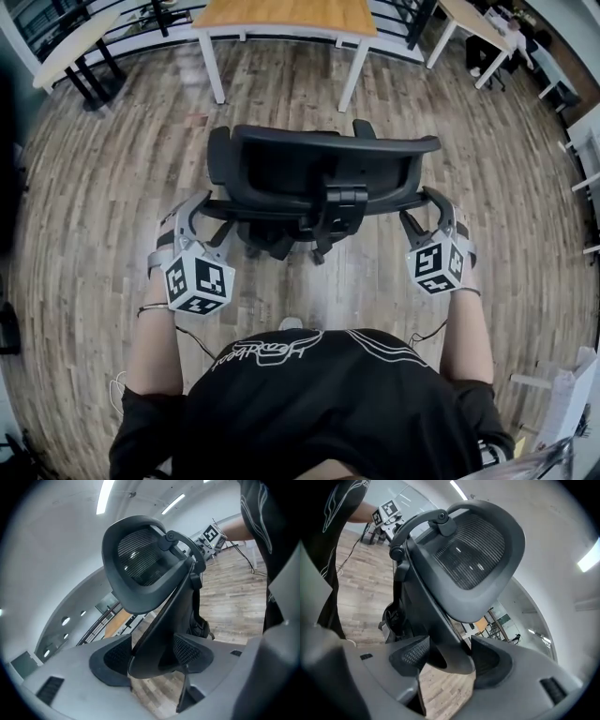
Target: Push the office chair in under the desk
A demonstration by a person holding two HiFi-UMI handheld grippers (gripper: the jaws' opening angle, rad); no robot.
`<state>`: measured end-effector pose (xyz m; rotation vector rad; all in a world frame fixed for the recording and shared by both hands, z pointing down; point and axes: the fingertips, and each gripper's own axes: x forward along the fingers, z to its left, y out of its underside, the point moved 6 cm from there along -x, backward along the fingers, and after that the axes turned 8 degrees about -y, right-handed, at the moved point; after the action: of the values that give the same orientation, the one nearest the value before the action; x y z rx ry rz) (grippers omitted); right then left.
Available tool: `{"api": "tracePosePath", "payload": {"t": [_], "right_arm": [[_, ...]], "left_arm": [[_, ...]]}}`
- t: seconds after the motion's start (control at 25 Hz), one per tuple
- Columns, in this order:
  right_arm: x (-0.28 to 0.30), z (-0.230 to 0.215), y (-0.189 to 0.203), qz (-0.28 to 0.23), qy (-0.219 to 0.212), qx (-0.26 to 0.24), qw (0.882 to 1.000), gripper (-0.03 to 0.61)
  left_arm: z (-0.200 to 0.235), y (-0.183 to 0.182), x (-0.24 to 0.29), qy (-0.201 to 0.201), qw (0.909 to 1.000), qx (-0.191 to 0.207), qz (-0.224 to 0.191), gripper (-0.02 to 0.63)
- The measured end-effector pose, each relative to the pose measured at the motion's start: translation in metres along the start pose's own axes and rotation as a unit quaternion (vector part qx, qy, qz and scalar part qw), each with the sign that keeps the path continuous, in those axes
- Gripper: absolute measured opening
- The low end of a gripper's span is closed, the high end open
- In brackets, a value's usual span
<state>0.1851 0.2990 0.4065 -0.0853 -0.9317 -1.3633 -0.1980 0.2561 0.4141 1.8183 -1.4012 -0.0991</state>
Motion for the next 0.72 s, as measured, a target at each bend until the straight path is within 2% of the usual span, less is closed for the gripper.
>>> {"api": "tracePosePath", "payload": {"t": [0.12,0.32,0.56,0.72], "right_arm": [[0.003,0.000,-0.001,-0.002,0.000,-0.003,1.000,0.276],[0.007,-0.005,-0.003,-0.001,0.000,-0.007,1.000,0.278],[0.016,-0.009,-0.004,-0.001,0.007,-0.003,1.000,0.278],[0.024,-0.033,-0.030,0.003,0.010,0.001,1.000,0.278]], "left_arm": [[0.001,0.004,0.005,-0.009,0.9996,0.026,0.004,0.275],[0.007,0.005,0.011,0.011,0.9996,0.025,0.011,0.268],[0.011,0.007,0.020,0.009,0.9998,0.019,-0.003,0.270],[0.045,0.002,0.033,0.007,0.9999,0.013,0.000,0.270]]}}
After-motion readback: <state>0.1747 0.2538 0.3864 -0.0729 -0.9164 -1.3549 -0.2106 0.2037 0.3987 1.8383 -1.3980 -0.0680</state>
